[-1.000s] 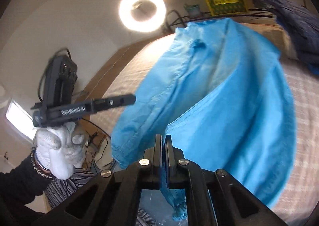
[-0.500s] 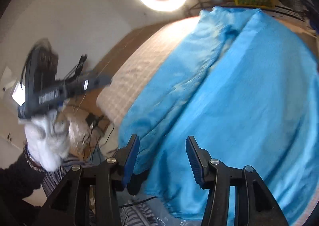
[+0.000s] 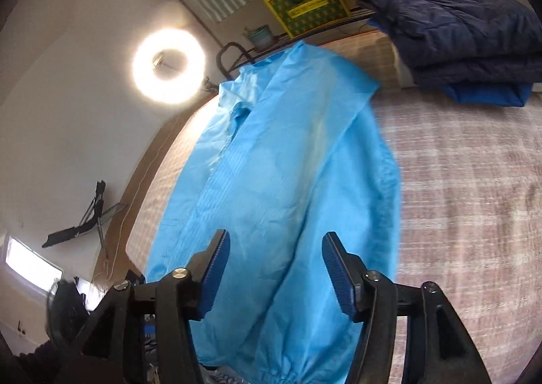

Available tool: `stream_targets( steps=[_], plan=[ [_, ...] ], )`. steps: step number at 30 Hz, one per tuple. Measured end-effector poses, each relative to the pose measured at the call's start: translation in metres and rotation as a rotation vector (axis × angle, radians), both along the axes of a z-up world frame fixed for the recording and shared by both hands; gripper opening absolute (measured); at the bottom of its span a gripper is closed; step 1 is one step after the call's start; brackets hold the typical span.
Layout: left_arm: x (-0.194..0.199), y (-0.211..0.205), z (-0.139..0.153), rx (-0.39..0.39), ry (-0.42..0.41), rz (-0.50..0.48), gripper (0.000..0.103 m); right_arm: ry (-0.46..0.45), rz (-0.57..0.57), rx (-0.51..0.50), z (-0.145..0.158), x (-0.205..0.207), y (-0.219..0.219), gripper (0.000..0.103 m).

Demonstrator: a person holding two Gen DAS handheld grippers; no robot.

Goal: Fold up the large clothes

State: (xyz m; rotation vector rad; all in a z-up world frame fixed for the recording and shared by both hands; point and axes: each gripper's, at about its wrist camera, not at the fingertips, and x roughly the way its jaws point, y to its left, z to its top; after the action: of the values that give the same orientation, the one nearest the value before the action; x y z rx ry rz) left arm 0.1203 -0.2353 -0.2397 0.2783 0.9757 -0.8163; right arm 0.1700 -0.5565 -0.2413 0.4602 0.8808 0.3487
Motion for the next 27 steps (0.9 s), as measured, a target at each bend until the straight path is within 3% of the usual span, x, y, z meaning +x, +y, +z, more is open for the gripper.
stream_targets(
  steps=[4, 11, 14, 15, 16, 17, 22, 25, 27],
  plan=[
    [-0.01, -0.025, -0.015, 0.066, -0.025, -0.05, 0.061, 0.015, -0.015, 0.02, -0.006, 0.019, -0.016, 0.064],
    [-0.018, -0.037, -0.038, 0.172, -0.098, -0.08, 0.061, 0.033, -0.029, 0.068, -0.02, 0.072, -0.024, 0.059],
    [-0.018, -0.035, -0.041, 0.182, -0.131, -0.081, 0.045, 0.05, -0.038, 0.088, -0.027, 0.095, -0.029, 0.054],
    [-0.016, -0.034, -0.04, 0.175, -0.126, -0.079, 0.033, 0.053, -0.041, 0.093, -0.029, 0.102, -0.031, 0.05],
    [-0.012, -0.033, -0.04, 0.166, -0.111, -0.078, 0.008, 0.058, -0.043, 0.095, -0.031, 0.109, -0.033, 0.049],
    [-0.007, -0.032, -0.04, 0.16, -0.089, -0.077, 0.004, 0.059, -0.046, 0.103, -0.033, 0.116, -0.035, 0.047],
    [0.017, -0.02, -0.036, 0.062, 0.056, -0.047, 0.0, 0.046, -0.052, 0.13, -0.037, 0.142, -0.041, 0.042],
    [0.022, -0.017, -0.028, 0.022, 0.089, -0.048, 0.0, 0.065, -0.037, 0.124, -0.044, 0.152, -0.041, 0.03],
    [0.023, -0.017, -0.023, 0.005, 0.086, -0.053, 0.0, 0.07, -0.022, 0.053, -0.044, 0.159, -0.037, 0.003]
  ],
)
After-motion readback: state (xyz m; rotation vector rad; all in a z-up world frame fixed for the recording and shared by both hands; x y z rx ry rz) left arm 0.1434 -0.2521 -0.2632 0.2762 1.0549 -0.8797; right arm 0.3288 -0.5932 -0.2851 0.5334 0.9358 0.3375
